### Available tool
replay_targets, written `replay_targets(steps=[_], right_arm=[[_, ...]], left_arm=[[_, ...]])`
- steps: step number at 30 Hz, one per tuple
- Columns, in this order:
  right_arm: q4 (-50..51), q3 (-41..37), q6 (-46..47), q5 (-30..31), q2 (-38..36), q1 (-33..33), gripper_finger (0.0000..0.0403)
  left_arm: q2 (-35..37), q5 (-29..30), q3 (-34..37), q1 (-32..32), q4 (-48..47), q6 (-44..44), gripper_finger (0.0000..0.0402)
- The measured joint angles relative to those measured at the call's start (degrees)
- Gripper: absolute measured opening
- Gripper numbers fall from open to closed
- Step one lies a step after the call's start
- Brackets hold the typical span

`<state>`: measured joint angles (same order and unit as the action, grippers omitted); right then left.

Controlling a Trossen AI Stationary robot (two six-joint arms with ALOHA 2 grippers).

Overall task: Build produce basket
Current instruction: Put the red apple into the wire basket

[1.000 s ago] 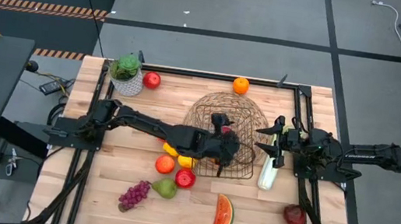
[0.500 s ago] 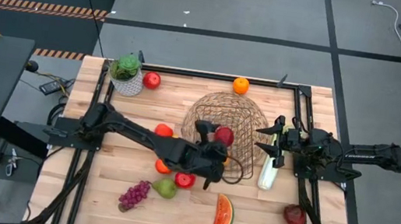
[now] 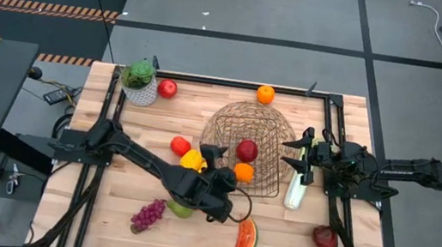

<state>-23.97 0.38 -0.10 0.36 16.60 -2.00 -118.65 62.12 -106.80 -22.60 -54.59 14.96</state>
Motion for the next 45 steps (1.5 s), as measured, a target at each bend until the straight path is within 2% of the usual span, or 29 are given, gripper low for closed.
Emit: replay_targets(steps=[6, 13, 21, 26, 30, 37, 41, 45], right_arm=[[0.03, 0.00, -0.01, 0.00, 0.00, -0.01, 0.0231], [0.06, -0.01, 0.00, 0.01, -0.01, -0.02, 0.0231], [-0.41, -0.02, 0.00, 0.01, -0.01, -0.02, 0.0231], [-0.44, -0.01, -0.01, 0.00, 0.00, -0.02, 0.0231], [-0.44, -0.01, -0.02, 0.00, 0.00, -0.02, 0.0231], [-0.74, 0.00, 0.00, 0.00, 0.00, -0.02, 0.0231], [-0.80, -0.01, -0.02, 0.00, -0.01, -0.01, 0.0231], [-0.80, -0.01, 0.00, 0.00, -0.01, -0.02, 0.0231]], left_arm=[[0.04, -0.79, 0.00, -2.09, -8.82, 10.00, 0.0400], [2.79, -2.77, 0.01, -3.16, -23.33, 26.16, 0.0400], [9.36, -2.87, -0.04, -2.87, -35.38, 32.42, 0.0400], [14.52, -3.16, 1.00, 0.09, -35.45, 29.26, 0.0400], [19.23, -3.56, 4.49, 3.32, -35.43, 28.05, 0.0400], [26.65, -8.17, 16.14, 10.75, -33.77, 24.65, 0.0400], [30.12, -17.30, 24.35, 14.88, -25.58, 13.86, 0.0400], [31.43, -33.22, 31.07, 16.89, -15.09, -0.49, 0.0400]])
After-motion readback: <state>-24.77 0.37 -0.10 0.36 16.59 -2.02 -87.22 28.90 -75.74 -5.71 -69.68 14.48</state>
